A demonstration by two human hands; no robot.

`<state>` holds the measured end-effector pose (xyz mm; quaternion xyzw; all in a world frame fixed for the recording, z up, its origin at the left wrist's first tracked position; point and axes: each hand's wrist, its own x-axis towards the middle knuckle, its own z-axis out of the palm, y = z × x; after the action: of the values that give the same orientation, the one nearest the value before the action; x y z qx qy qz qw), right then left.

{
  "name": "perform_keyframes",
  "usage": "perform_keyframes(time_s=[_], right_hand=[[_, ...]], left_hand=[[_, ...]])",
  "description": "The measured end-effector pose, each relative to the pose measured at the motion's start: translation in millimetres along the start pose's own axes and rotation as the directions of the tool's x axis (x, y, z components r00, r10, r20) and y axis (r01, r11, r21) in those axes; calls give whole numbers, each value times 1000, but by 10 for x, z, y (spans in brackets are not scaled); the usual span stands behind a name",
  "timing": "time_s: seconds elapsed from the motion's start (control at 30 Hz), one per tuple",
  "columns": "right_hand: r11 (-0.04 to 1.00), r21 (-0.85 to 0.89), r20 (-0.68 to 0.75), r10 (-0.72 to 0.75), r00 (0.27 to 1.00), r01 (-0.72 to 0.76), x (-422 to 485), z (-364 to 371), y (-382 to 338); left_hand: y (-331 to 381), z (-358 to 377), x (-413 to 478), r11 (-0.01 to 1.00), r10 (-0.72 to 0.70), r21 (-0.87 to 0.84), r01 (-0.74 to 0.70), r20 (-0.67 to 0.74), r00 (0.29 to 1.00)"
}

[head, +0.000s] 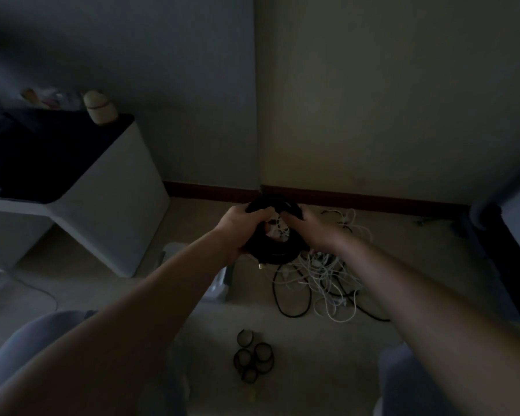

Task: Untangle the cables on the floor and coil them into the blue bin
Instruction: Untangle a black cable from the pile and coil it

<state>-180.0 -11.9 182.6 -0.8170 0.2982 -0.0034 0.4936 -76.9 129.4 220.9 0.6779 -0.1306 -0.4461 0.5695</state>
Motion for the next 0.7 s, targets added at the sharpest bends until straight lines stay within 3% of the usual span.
perform_keyframes(time_s=[0.13,0.2,0.27,0.37,0.53,0.6,0.7], right_hand=[[922,380,-90,-47,995,78,-24,164,12],[805,587,-78,-47,996,84,-70,290,-26],[742,661,-103,-58,993,112,-105,408,-78],[778,607,-203,-43,978,160,-106,509,-93],[882,390,-390,-100,915,263,-70,487,-7],[921,310,-378,-109,920,237,-37,463,36],[965,240,-212,-51,976,102,35,431,137]], left_hand=[[25,7,-62,938,-53,-337,77,80,995],[52,-25,-69,909,-76,-401,114,111,991],[63,-55,-54,903,-113,-410,128,60,992],[53,-61,-14,915,-151,-377,141,5,989],[42,0,51,928,-157,-330,173,74,985],[29,40,96,946,-133,-296,130,10,991],[4,82,212,994,-51,-103,39,-116,992]])
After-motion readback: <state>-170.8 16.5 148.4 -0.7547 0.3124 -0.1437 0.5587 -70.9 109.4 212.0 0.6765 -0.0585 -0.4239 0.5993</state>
